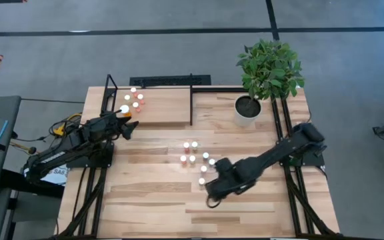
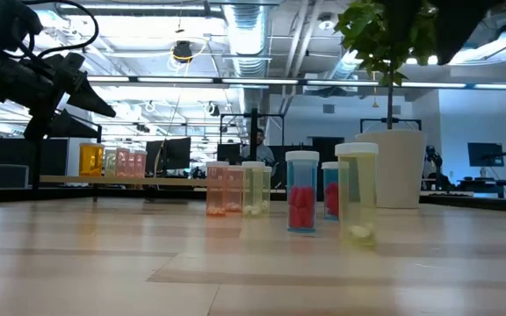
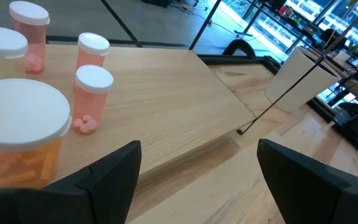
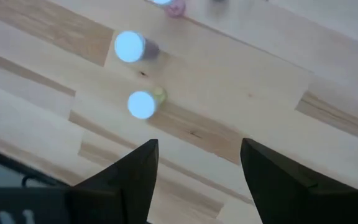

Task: Pick and place medicine bottles onto shelf by color
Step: Put the orange pill bottle on the shelf

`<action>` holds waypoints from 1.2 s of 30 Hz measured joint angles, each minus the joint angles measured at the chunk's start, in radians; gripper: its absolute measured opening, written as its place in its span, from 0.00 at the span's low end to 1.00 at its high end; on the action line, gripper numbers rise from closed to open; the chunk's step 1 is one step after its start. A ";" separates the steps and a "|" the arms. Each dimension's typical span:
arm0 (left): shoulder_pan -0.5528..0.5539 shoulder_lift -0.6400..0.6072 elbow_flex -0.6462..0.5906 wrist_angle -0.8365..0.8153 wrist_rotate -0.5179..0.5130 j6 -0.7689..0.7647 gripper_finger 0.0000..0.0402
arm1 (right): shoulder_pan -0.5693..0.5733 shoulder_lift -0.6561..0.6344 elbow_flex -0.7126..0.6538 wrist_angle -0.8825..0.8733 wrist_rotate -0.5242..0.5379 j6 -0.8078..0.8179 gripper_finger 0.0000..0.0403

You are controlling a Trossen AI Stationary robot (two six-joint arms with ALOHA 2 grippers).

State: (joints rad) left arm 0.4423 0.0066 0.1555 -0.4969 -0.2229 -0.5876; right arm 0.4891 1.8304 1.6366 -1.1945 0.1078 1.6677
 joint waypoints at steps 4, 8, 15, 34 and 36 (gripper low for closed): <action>0.000 0.000 0.000 0.000 0.000 0.000 0.77 | 0.011 -0.174 -0.234 0.172 0.004 -0.002 0.62; 0.000 0.000 0.000 0.000 0.000 0.000 0.77 | 0.034 -0.351 -0.478 0.367 0.002 -0.026 0.62; 0.000 0.000 0.000 0.000 0.000 0.000 0.77 | 0.108 -0.597 -0.768 0.631 0.089 -0.164 0.62; 0.000 0.000 0.000 0.000 0.000 0.000 0.77 | 0.227 -1.159 -1.152 1.009 0.339 -0.621 0.62; 0.000 0.000 0.000 0.000 0.000 0.000 0.77 | 0.220 -1.197 -1.187 1.023 0.339 -0.629 0.62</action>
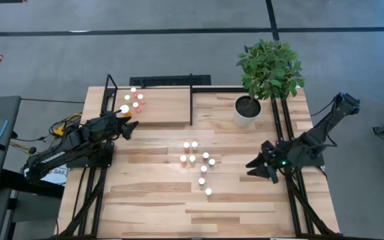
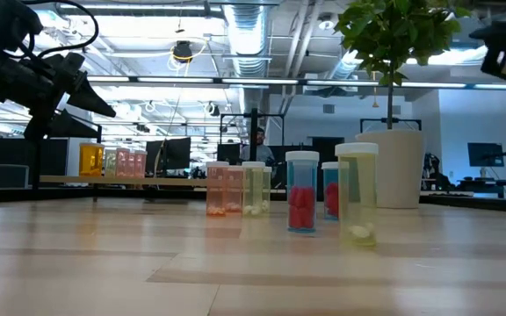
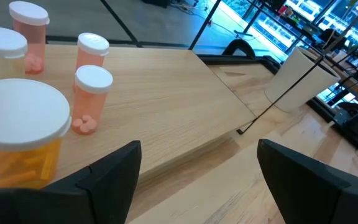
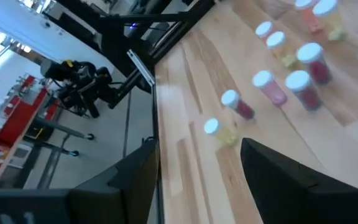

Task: Pick and place medicine bottles onto shelf by color
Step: Put the orange pill bottle on the shelf

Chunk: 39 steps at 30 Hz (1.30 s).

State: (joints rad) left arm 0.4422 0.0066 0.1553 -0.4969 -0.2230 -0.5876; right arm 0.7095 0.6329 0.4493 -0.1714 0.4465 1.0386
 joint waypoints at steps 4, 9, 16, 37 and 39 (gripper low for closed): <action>0.000 0.000 0.000 0.000 0.000 0.000 0.77 | -0.014 -0.060 -0.061 0.024 0.000 -0.003 0.62; 0.000 0.000 0.000 0.000 0.000 0.000 0.77 | -0.031 -0.135 -0.148 0.185 -0.002 -0.086 0.62; 0.000 0.000 0.000 0.000 0.000 0.000 0.77 | -0.082 -0.193 -0.261 0.397 -0.026 -0.153 0.62; 0.000 0.000 0.000 0.000 0.000 0.000 0.77 | -0.324 -0.195 -0.430 0.647 -0.341 -0.147 0.62; 0.000 0.000 0.000 0.000 0.000 0.000 0.77 | -0.343 -0.195 -0.441 0.666 -0.352 -0.137 0.62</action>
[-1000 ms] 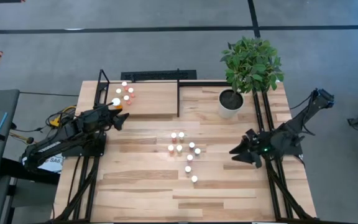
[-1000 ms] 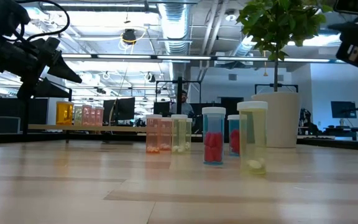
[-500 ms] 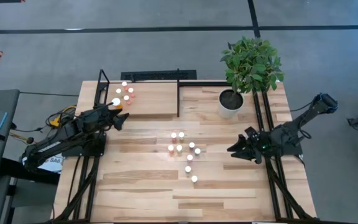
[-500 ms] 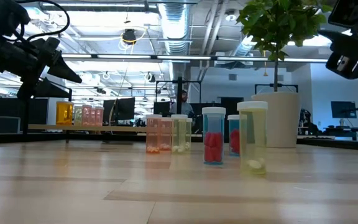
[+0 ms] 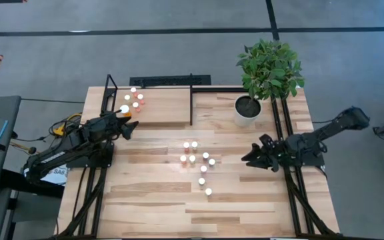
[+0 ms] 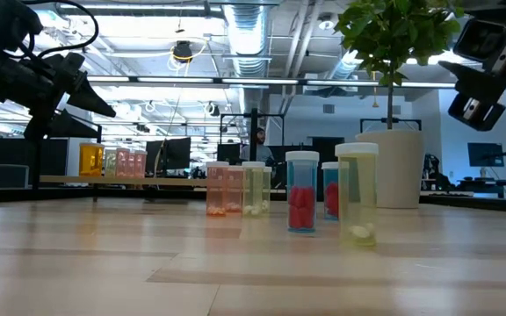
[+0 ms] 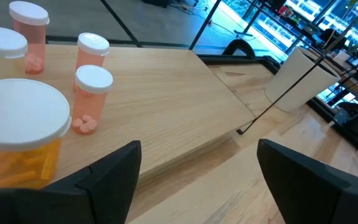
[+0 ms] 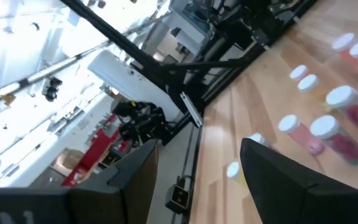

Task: Pick and place medicine bottles onto shelf by color
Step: Put the orange pill bottle on the shelf

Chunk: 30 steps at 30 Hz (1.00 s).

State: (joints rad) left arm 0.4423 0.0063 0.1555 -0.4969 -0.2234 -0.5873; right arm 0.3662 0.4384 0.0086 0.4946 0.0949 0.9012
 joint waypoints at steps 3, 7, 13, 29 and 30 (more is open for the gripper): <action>0.000 0.000 0.000 0.000 0.000 0.000 0.77 | -0.034 -0.001 0.000 -0.018 -0.020 0.003 0.62; 0.000 0.000 0.000 0.000 0.000 0.000 0.77 | -0.101 -0.001 0.000 -0.022 -0.074 -0.009 0.62; 0.000 0.000 0.000 0.000 0.000 0.000 0.77 | -0.262 -0.001 -0.001 -0.022 -0.223 -0.011 0.62; 0.000 0.000 0.000 0.000 0.000 0.000 0.77 | -0.358 -0.001 -0.002 -0.111 -0.281 0.172 0.62; 0.000 0.000 0.000 0.000 0.000 0.000 0.77 | -0.358 0.000 -0.002 -0.120 -0.281 0.172 0.62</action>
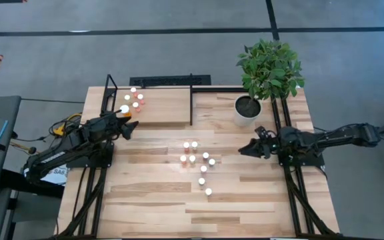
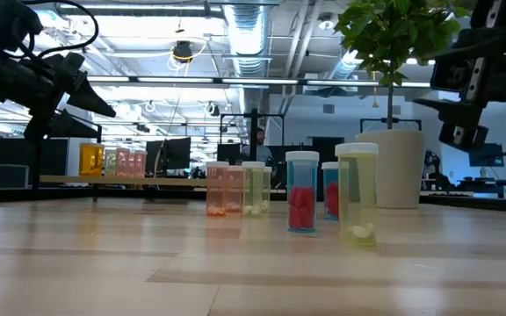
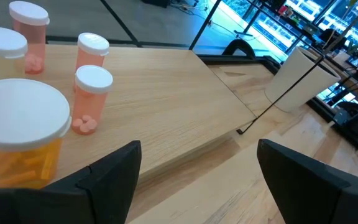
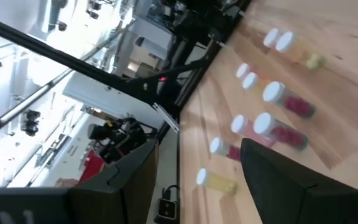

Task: Pick and place medicine bottles onto shelf by color
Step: Put the orange pill bottle on the shelf

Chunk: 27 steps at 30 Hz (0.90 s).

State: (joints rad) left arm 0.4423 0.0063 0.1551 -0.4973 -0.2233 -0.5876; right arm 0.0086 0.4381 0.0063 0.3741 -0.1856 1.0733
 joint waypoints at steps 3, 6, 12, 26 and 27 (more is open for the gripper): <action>0.000 0.000 0.000 0.000 0.000 0.000 0.77 | 0.000 0.000 0.000 -0.032 0.000 0.000 0.62; 0.000 0.000 0.000 0.000 0.000 0.000 0.77 | 0.000 0.000 0.000 -0.071 0.000 0.000 0.62; 0.000 0.000 0.000 0.000 0.000 0.000 0.77 | 0.000 0.000 -0.001 -0.147 0.001 0.000 0.62; 0.000 0.000 0.000 0.000 0.000 0.000 0.77 | 0.000 0.000 -0.001 -0.277 0.003 0.000 0.62; 0.000 0.000 0.000 0.000 0.000 0.000 0.77 | 0.000 0.000 -0.001 -0.283 0.003 0.000 0.62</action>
State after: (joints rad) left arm 0.4420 0.0063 0.1551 -0.4969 -0.2234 -0.5877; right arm 0.0086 0.4380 0.0051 0.0913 -0.1826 1.0737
